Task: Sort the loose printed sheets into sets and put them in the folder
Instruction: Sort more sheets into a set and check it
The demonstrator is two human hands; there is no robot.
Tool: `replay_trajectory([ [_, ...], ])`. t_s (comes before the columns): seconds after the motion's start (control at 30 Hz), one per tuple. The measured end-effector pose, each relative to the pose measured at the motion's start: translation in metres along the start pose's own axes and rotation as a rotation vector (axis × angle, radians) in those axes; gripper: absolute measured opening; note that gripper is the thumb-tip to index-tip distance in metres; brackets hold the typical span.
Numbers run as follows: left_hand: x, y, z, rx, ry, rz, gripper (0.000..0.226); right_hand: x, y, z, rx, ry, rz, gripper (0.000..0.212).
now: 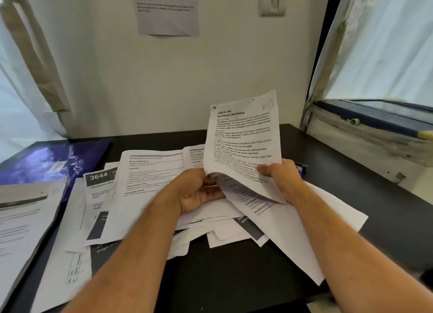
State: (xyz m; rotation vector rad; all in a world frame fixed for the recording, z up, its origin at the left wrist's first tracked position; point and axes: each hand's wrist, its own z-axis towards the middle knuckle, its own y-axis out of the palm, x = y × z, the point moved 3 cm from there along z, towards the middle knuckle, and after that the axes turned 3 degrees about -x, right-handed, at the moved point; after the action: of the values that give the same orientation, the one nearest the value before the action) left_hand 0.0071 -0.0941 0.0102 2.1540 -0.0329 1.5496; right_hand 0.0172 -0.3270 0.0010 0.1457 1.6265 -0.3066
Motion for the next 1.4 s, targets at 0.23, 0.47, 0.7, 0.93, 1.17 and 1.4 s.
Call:
replay_trajectory([
  [0.23,-0.002,0.002,0.008,0.140,0.154,0.203,0.032,-0.004,0.010,-0.002,-0.032,-0.023,0.090,0.021],
  [0.47,0.026,-0.019,0.002,0.276,0.313,0.043,0.025,-0.012,-0.013,-0.009,-0.143,-0.051,0.128,0.030],
  [0.7,0.034,-0.055,-0.005,0.315,0.299,-0.096,0.036,-0.010,0.003,-0.014,-0.321,-0.019,-0.110,0.030],
  [0.93,0.033,-0.058,0.001,0.348,0.384,-0.016,0.046,-0.014,0.006,-0.020,-0.339,-0.036,-0.057,0.029],
  [1.17,0.041,-0.063,0.000,0.260,0.507,-0.041,0.031,-0.018,0.026,-0.029,-0.421,-0.078,-0.050,0.031],
  [1.4,0.039,-0.071,0.000,0.357,0.518,-0.025,0.022,-0.050,0.035,-0.021,-0.237,-0.339,0.000,0.033],
])
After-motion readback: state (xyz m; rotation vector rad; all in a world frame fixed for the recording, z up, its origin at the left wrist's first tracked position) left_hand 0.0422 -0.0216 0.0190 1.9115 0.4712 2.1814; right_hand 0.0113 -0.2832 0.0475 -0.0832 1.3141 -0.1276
